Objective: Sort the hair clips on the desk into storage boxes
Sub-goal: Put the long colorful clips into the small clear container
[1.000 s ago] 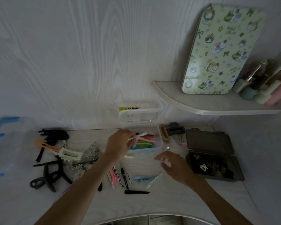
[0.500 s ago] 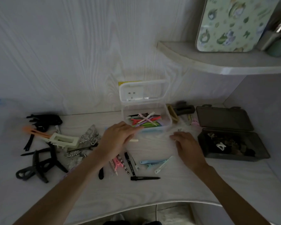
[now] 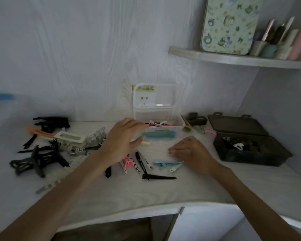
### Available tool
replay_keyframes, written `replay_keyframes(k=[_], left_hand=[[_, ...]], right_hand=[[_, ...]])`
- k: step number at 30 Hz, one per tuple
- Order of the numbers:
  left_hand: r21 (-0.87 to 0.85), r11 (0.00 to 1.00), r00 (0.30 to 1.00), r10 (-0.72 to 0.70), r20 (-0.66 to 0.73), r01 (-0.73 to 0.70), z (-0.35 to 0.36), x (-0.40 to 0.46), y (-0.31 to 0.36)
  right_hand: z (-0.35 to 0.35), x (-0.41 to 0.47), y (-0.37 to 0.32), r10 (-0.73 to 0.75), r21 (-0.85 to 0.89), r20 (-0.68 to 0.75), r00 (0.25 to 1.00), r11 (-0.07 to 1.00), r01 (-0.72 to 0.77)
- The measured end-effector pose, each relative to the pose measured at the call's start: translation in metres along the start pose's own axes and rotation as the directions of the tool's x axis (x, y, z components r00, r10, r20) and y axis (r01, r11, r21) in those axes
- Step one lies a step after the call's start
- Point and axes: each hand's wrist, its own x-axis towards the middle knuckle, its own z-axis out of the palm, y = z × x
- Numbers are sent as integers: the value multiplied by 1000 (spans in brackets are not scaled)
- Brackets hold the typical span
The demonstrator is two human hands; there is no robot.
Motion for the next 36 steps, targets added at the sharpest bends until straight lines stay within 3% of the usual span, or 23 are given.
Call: replay_keyframes(k=[3, 6, 8, 11, 16, 22, 26, 29, 32, 34, 36], left_hand=[[-20, 1000, 997, 0, 78, 2, -7, -22, 12], [-16, 1000, 990, 6, 139, -4, -17, -39, 23], [-29, 999, 945, -16, 327, 27, -22, -45, 31], [12, 1000, 871, -16, 491, 11, -10, -48, 40], [-4, 998, 955, -54, 293, 57, 10, -39, 38], [-17, 1000, 950, -18, 312, 24, 8, -9, 27], [-115, 992, 970, -15, 244, 44, 5, 6, 17], [-330, 935, 991, -121, 50, 130, 0, 12, 11], [-450, 880, 953, -251, -169, 152, 3, 11, 6], [-389, 904, 916, -294, -271, 175, 4, 8, 1], [-289, 938, 886, -290, -362, 189, 3, 4, -4]], right_hand=[[-12, -11, -12, 197, 119, 242, 950, 966, -230], [-21, -27, -11, 267, 35, 429, 863, 950, -312], [-22, -34, -19, 256, -43, 442, 860, 963, -265], [-14, -36, -37, 183, -130, 262, 948, 980, -153], [0, -34, -45, 106, -159, 91, 990, 983, -91], [7, -23, -13, 8, 4, -10, 1000, 1000, -8], [5, -18, -1, 28, 107, -182, 983, 994, -8], [-6, -8, -7, 59, 158, -343, 938, 987, -4], [-17, 21, -11, 43, 135, -498, 866, 990, 29], [-19, 46, -11, 35, 59, -482, 875, 998, -8], [-11, 65, -7, 49, -13, -366, 929, 998, -58]])
